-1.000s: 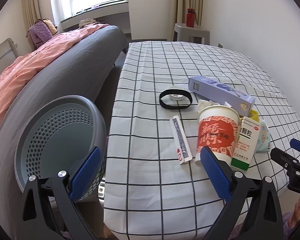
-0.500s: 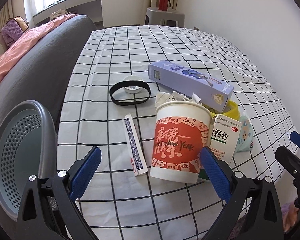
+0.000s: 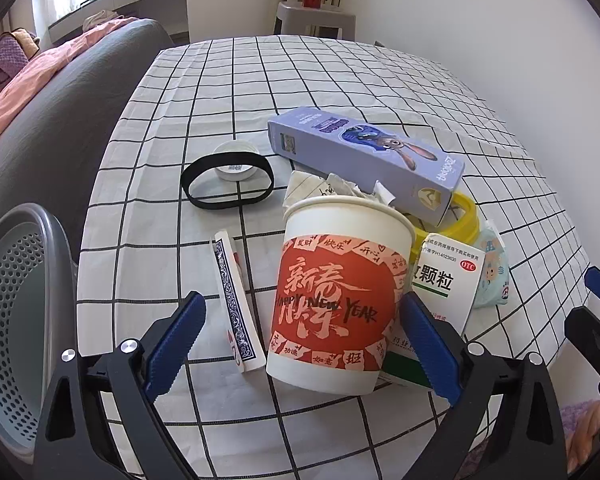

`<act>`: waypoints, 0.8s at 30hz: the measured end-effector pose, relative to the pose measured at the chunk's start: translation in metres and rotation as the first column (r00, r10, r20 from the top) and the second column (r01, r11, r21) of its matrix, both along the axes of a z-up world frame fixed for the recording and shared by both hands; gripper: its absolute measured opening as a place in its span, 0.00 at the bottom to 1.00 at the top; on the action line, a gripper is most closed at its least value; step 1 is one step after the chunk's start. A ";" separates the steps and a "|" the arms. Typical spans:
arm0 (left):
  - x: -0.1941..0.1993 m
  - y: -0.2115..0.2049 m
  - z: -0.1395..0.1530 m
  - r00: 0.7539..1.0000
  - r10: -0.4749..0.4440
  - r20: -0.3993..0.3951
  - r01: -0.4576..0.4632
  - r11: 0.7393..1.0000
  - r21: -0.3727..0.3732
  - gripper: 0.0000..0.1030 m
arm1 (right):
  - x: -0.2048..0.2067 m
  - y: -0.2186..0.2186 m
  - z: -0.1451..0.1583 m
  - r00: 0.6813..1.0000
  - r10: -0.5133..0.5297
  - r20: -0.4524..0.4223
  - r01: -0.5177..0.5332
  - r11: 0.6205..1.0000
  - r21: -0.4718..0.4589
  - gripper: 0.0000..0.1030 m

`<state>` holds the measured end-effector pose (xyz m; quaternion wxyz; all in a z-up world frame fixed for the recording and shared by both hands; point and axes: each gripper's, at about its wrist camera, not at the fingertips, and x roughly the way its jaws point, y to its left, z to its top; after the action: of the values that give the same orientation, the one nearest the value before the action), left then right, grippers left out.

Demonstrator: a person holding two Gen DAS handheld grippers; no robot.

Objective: Collect trash
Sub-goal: 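Reach the left tool to the red-and-white paper cup and close on it, then lift the paper cup with the left tool while the right tool grasps the green medicine box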

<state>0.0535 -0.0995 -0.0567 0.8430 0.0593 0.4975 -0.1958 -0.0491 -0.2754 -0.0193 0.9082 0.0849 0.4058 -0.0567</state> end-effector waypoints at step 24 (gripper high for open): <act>-0.026 0.027 0.059 0.997 -0.023 0.067 0.029 0.995 -0.093 0.59 | 0.004 0.016 -0.006 1.000 0.029 -0.012 -0.029 0.999 -0.023 0.94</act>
<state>0.0275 -0.0725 0.0021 0.8582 0.0325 0.4587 -0.2280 -0.0449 -0.2599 -0.0254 0.9075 0.0684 0.4115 -0.0486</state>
